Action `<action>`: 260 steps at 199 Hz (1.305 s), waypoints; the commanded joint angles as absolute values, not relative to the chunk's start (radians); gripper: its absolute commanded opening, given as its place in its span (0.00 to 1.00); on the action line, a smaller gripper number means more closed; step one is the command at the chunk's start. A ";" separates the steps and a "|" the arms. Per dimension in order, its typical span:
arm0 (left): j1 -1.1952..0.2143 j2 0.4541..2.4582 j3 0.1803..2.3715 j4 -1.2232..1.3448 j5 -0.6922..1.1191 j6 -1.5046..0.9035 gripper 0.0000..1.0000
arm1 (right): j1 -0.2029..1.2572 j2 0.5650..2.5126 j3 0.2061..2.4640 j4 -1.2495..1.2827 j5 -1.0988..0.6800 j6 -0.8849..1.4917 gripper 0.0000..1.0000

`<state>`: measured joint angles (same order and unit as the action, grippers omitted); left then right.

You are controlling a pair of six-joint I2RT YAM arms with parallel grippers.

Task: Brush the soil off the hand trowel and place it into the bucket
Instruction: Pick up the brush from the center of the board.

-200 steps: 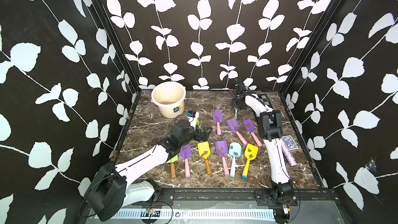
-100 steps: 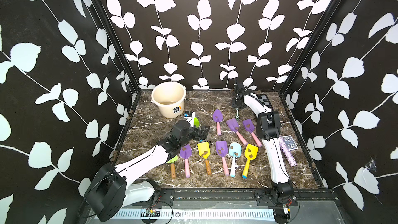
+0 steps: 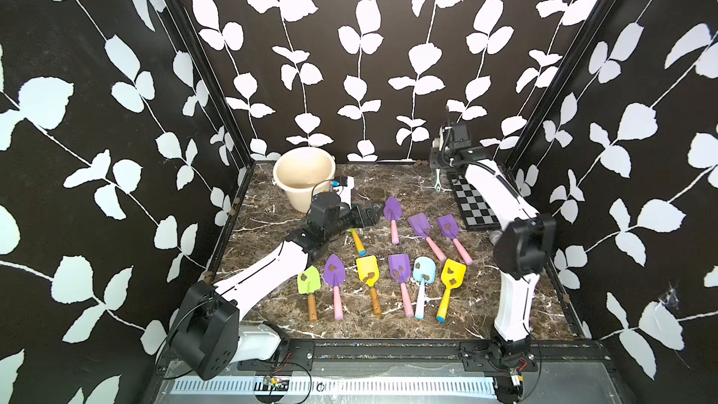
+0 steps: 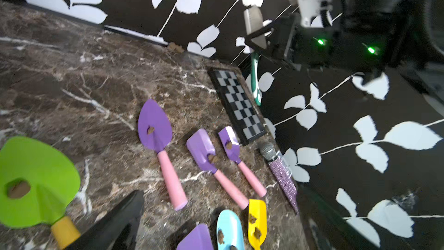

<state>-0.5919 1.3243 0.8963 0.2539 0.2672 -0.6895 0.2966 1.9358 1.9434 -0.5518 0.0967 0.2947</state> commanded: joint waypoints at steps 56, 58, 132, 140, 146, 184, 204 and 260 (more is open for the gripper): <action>-0.581 1.410 1.191 0.304 0.495 -0.735 0.99 | 0.515 1.428 1.483 -0.435 0.048 0.256 0.20; -0.581 1.415 1.198 0.302 0.502 -0.737 0.99 | 0.525 1.420 1.476 -0.436 0.050 0.256 0.20; -0.670 1.604 1.399 0.221 0.545 -0.750 0.99 | 0.807 1.330 1.391 -0.442 0.117 0.223 0.20; -0.669 1.618 1.390 0.235 0.543 -0.779 0.99 | 0.818 1.329 1.388 -0.437 0.124 0.225 0.20; -0.669 1.623 1.378 0.261 0.545 -0.796 0.98 | 0.821 1.330 1.382 -0.428 0.126 0.230 0.20; -0.669 1.600 1.301 0.389 0.572 -0.866 0.84 | 0.819 1.341 1.378 -0.437 0.175 0.249 0.20; -0.667 1.567 1.272 0.385 0.569 -0.853 0.72 | 0.811 1.349 1.371 -0.443 0.180 0.258 0.20; -0.627 1.488 1.204 0.396 0.593 -0.870 0.25 | 0.760 1.314 1.272 -0.386 0.053 0.314 0.24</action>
<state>-0.6476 1.5509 1.2209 0.3344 0.5491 -0.8566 0.7803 1.3418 1.3193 -0.4381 0.1165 0.2802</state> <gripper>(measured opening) 0.330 0.325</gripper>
